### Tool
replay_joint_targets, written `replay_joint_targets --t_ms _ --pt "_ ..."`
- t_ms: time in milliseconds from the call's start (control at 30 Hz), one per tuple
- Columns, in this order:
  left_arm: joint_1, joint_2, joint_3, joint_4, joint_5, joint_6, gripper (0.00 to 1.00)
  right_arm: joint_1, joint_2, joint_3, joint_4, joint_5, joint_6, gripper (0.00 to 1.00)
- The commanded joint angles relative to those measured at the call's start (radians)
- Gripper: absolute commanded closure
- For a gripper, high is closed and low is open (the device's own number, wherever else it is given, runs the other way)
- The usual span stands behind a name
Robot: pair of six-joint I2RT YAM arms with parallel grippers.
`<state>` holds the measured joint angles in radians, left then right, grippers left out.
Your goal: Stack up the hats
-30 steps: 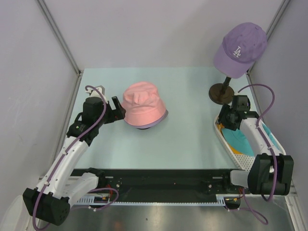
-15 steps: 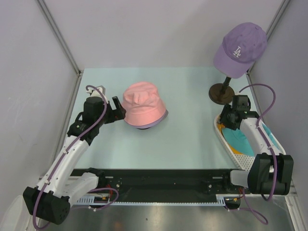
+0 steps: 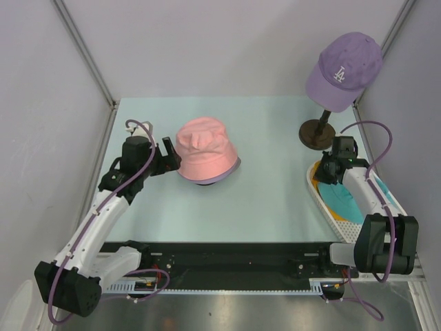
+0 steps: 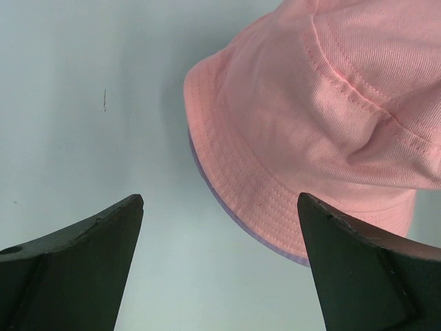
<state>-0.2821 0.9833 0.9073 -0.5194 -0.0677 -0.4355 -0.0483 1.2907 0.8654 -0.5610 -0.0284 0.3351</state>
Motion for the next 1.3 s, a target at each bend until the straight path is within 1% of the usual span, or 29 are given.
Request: replay_joint_targets --t_ms 0,167,267,467,633,733,900,1133,1267 --pt "-0.005 -0.008 0.045 0.013 0.009 0.018 0.02 -0.002 -0.014 0.067 0.006 -0.102 -0.007 1.00" --pt "-0.005 -0.018 0.022 0.022 0.019 0.011 0.02 -0.004 -0.144 0.194 -0.147 -0.042 -0.057 1.00" --pt "-0.005 -0.023 0.002 0.033 0.032 0.006 0.02 -0.004 -0.203 0.263 -0.210 0.001 -0.080 1.00" --pt "-0.005 -0.023 -0.001 0.030 0.055 0.021 0.02 -0.005 -0.303 0.311 -0.281 0.073 -0.079 1.00" --pt "-0.005 -0.041 0.016 0.007 0.052 0.047 0.02 -0.005 -0.372 0.363 -0.297 0.123 -0.074 1.00" --pt "-0.005 -0.051 0.021 -0.005 0.051 0.058 0.02 -0.005 -0.386 0.435 -0.287 0.160 -0.094 1.00" --pt "-0.005 -0.055 0.024 -0.004 0.060 0.054 0.01 -0.005 -0.357 0.566 -0.290 0.189 -0.114 1.00" --pt "-0.005 -0.077 0.028 -0.022 0.060 0.055 0.02 -0.005 -0.358 0.648 -0.290 0.193 -0.105 1.00" --pt "-0.005 -0.078 0.036 -0.028 0.060 0.057 0.01 -0.005 -0.346 0.719 -0.312 0.255 -0.151 1.00"
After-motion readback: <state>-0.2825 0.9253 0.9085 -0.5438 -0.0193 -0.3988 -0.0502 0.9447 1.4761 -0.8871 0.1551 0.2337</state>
